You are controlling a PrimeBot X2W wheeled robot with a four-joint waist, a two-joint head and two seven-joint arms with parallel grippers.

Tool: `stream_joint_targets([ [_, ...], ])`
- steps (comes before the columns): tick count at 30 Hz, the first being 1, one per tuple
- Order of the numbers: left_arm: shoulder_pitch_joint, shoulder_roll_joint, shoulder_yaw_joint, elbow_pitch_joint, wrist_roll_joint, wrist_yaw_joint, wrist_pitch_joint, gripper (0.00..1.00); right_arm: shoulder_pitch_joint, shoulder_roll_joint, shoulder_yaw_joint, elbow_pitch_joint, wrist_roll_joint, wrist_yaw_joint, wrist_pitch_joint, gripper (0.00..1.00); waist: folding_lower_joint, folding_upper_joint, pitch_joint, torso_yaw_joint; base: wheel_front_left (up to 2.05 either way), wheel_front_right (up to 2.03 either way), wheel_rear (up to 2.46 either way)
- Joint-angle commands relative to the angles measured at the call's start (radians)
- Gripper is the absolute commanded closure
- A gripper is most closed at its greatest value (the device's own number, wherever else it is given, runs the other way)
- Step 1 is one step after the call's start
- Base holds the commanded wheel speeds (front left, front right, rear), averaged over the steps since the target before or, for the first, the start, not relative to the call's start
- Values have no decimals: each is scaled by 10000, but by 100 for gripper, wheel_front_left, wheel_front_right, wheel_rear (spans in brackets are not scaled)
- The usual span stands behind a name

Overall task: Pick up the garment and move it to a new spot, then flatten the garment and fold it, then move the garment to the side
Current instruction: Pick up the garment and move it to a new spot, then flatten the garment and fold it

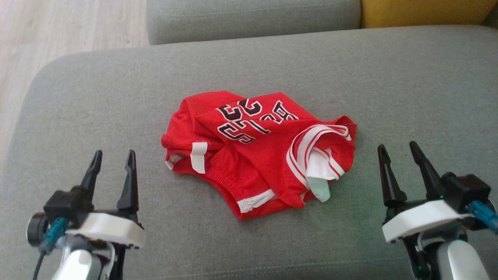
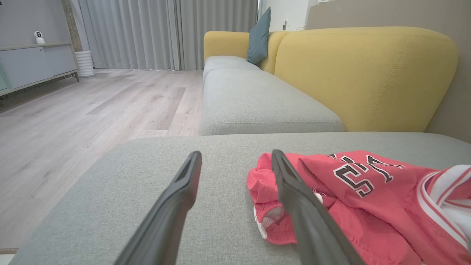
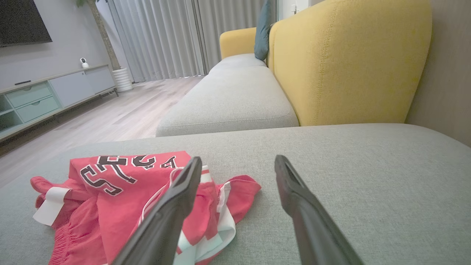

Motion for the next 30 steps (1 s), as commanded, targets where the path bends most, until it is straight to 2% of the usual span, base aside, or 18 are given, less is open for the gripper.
stream_joint_targets([
  [1, -221, 335, 304, -352, 130, 108, -116, 0, -97, -45, 198, -443, -10, -7, 76, 0, 1, 0, -167, -51, 0, 0, 0],
  [30, -58, 467, 53, -474, 208, 418, 100, 0, 52, -45, 241, -716, 73, -7, 230, 0, 1, 0, -209, -47, 0, 0, 0],
])
